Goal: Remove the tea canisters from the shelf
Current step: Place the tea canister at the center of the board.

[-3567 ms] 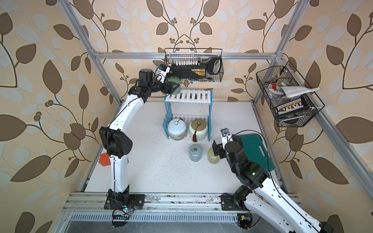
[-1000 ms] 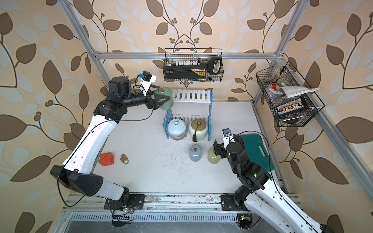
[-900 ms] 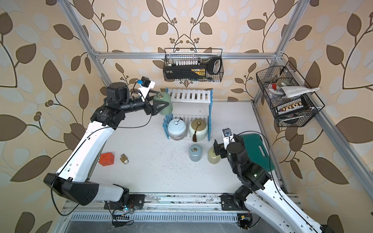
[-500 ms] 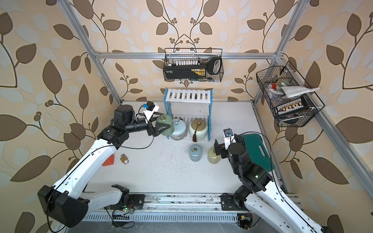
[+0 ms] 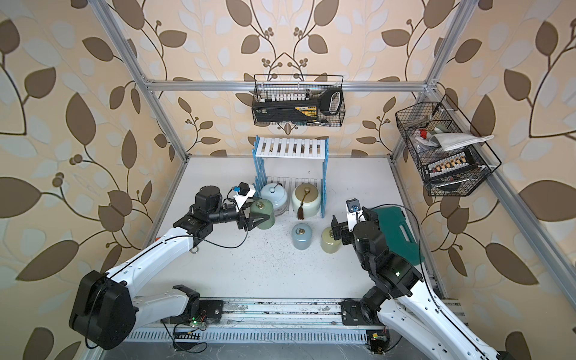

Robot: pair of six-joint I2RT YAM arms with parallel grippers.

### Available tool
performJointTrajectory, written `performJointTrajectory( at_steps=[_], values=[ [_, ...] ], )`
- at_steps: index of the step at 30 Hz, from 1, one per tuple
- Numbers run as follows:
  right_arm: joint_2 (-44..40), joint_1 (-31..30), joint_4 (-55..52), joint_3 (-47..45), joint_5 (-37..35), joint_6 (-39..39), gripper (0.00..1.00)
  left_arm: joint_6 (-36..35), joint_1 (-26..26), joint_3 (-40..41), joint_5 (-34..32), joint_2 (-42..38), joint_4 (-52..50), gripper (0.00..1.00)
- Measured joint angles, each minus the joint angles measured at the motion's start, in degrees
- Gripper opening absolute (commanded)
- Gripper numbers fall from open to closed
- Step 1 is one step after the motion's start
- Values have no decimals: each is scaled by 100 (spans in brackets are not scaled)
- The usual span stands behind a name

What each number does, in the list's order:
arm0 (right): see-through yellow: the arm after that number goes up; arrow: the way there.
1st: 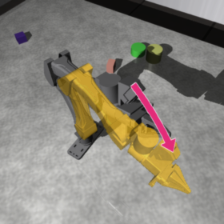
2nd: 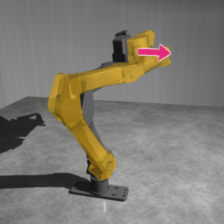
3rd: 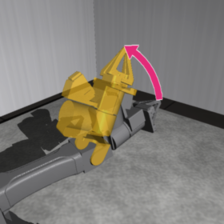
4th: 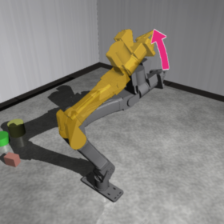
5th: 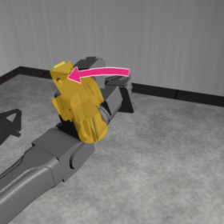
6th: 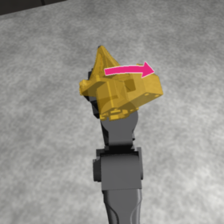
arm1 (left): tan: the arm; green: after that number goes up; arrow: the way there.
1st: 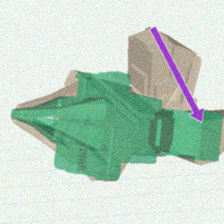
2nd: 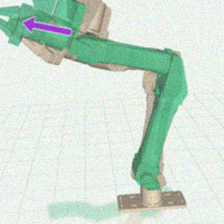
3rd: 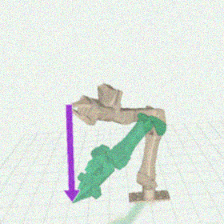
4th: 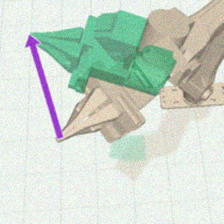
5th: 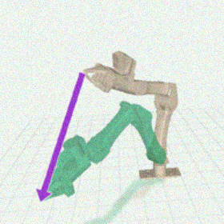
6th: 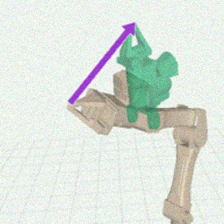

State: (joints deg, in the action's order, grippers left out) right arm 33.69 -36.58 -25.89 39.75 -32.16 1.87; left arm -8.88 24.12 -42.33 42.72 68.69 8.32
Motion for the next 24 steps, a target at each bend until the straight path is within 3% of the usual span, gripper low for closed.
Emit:
performJointTrajectory(
  at_steps=[12,24],
  values=[
    [-98,2,2,-2,2,0,99,-70,234,704,-144,649,1045,41],
    [-188,2,9,-4,13,0,99,-315,793,754,-542,1700,1709,44]
  ],
)
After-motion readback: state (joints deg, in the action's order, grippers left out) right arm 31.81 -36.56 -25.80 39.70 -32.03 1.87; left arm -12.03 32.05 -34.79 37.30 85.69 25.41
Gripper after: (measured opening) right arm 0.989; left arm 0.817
